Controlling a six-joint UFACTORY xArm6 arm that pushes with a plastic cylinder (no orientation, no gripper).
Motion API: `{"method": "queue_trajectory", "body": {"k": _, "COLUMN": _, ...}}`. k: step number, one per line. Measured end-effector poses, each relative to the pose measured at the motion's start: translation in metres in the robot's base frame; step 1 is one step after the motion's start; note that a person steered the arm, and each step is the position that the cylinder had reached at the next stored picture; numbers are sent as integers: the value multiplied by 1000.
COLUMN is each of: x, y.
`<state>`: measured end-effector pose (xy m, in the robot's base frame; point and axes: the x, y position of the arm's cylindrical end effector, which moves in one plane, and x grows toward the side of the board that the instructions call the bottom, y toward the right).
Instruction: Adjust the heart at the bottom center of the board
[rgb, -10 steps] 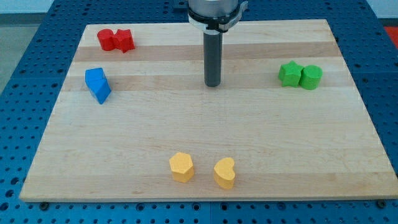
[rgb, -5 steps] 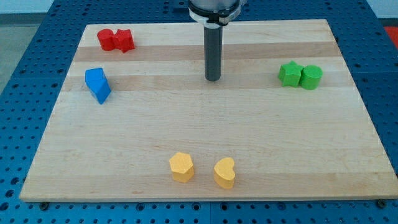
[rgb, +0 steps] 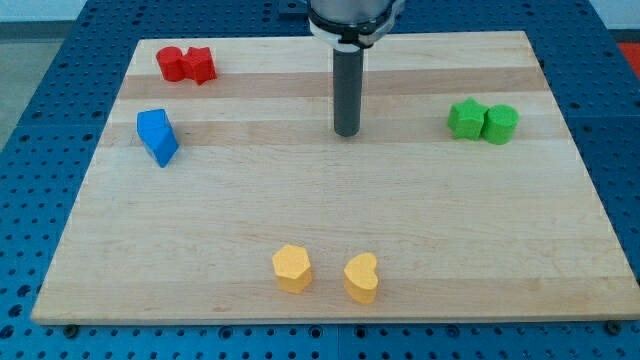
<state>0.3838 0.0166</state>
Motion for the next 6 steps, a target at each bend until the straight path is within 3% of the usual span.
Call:
{"method": "queue_trajectory", "body": {"k": 2, "x": 1, "y": 1}}
{"method": "queue_trajectory", "body": {"k": 3, "x": 42, "y": 1}}
{"method": "queue_trajectory", "body": {"k": 6, "x": 87, "y": 27}}
